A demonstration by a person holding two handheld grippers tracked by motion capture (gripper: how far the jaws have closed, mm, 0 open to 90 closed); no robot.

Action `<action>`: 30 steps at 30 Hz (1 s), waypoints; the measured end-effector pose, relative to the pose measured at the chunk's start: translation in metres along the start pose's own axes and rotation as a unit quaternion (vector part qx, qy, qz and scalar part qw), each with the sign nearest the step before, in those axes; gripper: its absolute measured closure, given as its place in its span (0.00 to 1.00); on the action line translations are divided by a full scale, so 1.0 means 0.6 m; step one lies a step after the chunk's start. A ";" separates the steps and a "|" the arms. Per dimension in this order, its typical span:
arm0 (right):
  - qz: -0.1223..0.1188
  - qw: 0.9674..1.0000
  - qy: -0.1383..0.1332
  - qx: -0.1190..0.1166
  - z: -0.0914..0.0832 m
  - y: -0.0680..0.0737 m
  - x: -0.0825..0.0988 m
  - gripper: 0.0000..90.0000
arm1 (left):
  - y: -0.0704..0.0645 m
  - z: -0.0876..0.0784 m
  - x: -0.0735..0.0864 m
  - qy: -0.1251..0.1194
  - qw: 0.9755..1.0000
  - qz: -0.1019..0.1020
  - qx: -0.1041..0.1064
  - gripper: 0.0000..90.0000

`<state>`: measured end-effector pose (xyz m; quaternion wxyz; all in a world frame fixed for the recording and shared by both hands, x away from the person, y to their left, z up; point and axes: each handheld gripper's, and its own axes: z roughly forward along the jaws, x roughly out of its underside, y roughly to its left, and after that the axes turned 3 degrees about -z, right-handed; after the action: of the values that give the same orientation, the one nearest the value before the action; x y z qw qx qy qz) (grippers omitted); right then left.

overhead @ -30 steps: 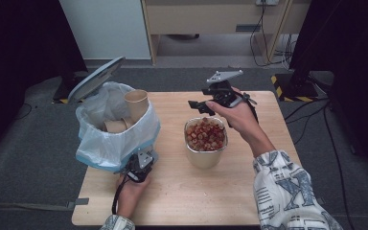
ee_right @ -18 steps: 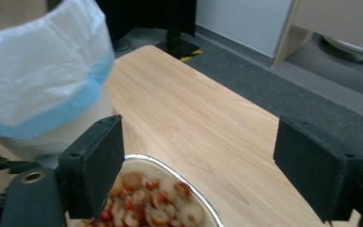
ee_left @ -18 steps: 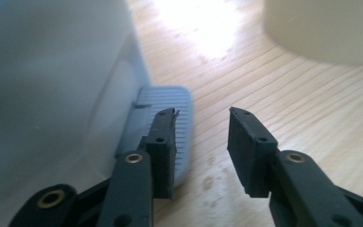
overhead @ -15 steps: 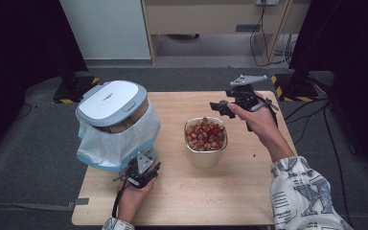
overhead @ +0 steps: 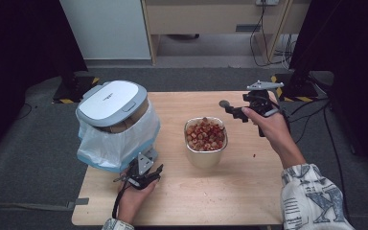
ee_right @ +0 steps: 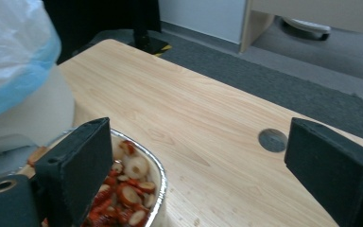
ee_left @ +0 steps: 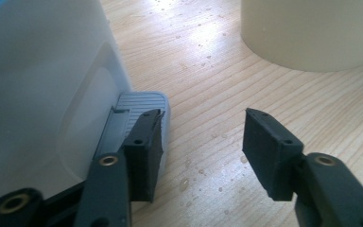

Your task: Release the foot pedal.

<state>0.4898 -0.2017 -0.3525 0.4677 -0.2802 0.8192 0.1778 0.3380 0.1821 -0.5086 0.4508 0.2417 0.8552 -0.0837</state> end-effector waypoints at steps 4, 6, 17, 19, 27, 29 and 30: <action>0.008 1.000 -0.001 0.023 -0.009 -0.008 0.019 0.08 | -0.001 0.000 0.000 0.001 1.000 0.001 0.007 0.46; 0.012 0.999 -0.003 0.039 -0.015 -0.012 0.034 0.08 | -0.002 0.001 0.000 0.003 1.000 0.002 0.012 0.45; 0.032 0.997 0.003 0.071 -0.030 -0.019 0.115 0.08 | -0.005 0.005 -0.001 0.008 1.000 0.008 0.027 0.41; 0.036 0.997 0.007 0.074 -0.031 -0.019 0.128 0.08 | -0.005 0.006 0.000 0.009 1.000 0.008 0.027 0.40; 0.052 0.995 0.026 0.082 -0.033 -0.018 0.187 0.07 | -0.006 0.010 0.001 0.017 0.999 0.013 0.032 0.37; 0.059 0.994 0.034 0.086 -0.030 -0.018 0.206 0.07 | -0.007 0.011 0.002 0.016 0.999 0.012 0.034 0.37; 0.063 0.993 0.038 0.088 -0.028 -0.019 0.213 0.07 | -0.007 0.011 0.002 0.017 0.999 0.012 0.034 0.37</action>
<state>0.4338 -0.2574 -0.4551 0.4466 -0.1927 0.8650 0.1231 0.3403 0.1765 -0.5136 0.4288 0.2689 0.8563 -0.1032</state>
